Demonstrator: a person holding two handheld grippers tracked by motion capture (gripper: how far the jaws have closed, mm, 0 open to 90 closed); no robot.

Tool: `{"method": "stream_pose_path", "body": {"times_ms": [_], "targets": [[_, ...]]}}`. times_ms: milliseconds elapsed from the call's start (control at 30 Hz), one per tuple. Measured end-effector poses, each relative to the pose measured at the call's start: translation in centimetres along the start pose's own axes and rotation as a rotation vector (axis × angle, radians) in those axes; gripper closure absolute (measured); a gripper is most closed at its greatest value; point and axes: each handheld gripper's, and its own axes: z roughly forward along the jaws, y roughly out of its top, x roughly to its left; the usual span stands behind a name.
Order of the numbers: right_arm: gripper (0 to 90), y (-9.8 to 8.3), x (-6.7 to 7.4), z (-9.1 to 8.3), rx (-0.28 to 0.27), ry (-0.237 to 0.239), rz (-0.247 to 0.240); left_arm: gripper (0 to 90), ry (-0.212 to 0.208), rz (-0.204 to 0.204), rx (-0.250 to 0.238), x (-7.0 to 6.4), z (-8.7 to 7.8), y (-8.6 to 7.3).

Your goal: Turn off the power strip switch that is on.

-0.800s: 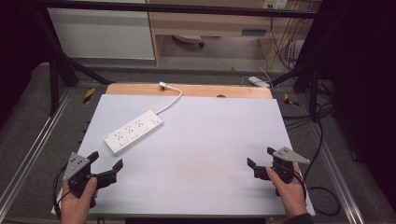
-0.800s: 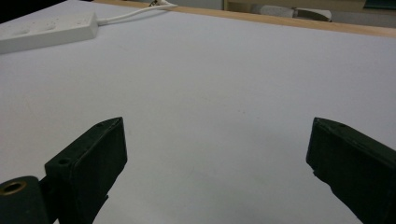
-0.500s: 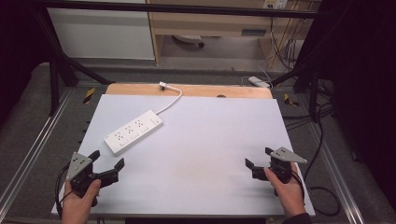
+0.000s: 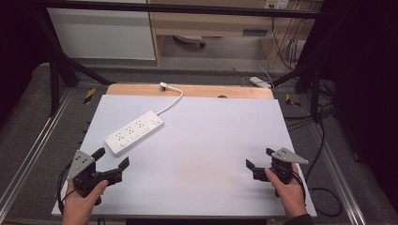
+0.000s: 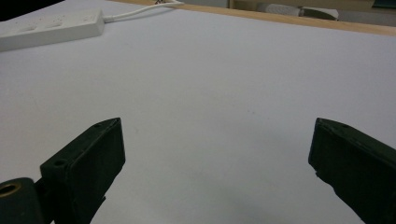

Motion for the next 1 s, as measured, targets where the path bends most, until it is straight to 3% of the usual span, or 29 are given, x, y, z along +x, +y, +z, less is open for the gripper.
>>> {"method": "stream_pose_path", "body": {"times_ms": [267,533,767,1000], "targets": [[3.5,0.0,0.0,0.0,0.000,0.004,0.002,5.2,0.008,-0.001,0.007,0.0,0.2,1.5],[3.2,0.0,0.1,0.1,0.005,0.007,0.001,5.2,-0.009,-0.030,-0.009,-0.2,0.0,3.0],[3.0,0.0,0.2,0.1,0.012,0.011,0.002,5.2,-0.008,-0.025,-0.024,-0.6,-0.5,3.6],[3.0,0.0,0.1,0.1,0.015,0.008,-0.002,16.9,-0.015,-0.019,-0.038,-0.6,-0.7,4.3]]}}
